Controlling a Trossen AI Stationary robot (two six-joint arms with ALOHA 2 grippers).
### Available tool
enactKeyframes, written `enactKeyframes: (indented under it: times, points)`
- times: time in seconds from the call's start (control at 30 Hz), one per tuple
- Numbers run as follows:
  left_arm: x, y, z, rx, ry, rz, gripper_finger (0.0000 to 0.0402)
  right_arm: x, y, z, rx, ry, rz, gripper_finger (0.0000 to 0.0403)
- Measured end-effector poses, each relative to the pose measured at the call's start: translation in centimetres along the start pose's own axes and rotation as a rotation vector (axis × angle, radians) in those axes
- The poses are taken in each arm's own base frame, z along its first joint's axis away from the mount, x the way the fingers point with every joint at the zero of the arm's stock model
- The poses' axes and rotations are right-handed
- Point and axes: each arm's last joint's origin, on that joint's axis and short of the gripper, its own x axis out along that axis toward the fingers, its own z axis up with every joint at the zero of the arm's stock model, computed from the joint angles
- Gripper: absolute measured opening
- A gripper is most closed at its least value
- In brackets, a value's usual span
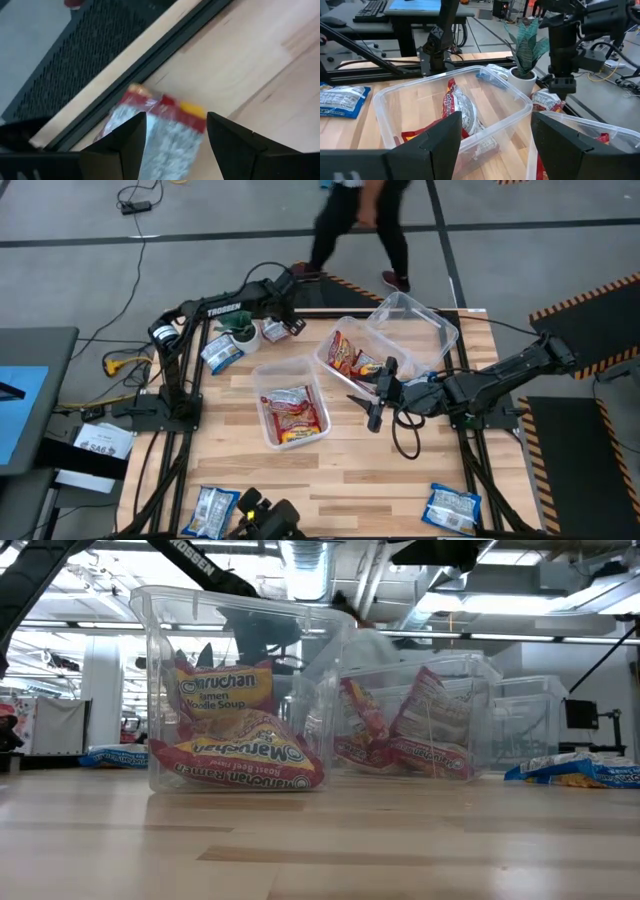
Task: Sort Maruchan noodles
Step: Put the red noodle pack into the middle bin
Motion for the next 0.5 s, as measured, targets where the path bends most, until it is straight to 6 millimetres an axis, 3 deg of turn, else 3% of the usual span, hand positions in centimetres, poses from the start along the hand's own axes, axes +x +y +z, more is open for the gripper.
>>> enactKeyframes:
  times: [0.2, 0.5]
  points:
    - [1.2, 1.3, -0.7, -0.025, 0.078, 0.061, 0.0194, 0.0, 0.0, 0.0, 0.000, 0.000, 0.000, 0.0260]
    - [4.0, 1.2, -1.5, -0.021, 0.157, 0.030, 0.0194, 0.0, 0.0, 0.0, -0.002, 0.002, -0.001, 0.0260]
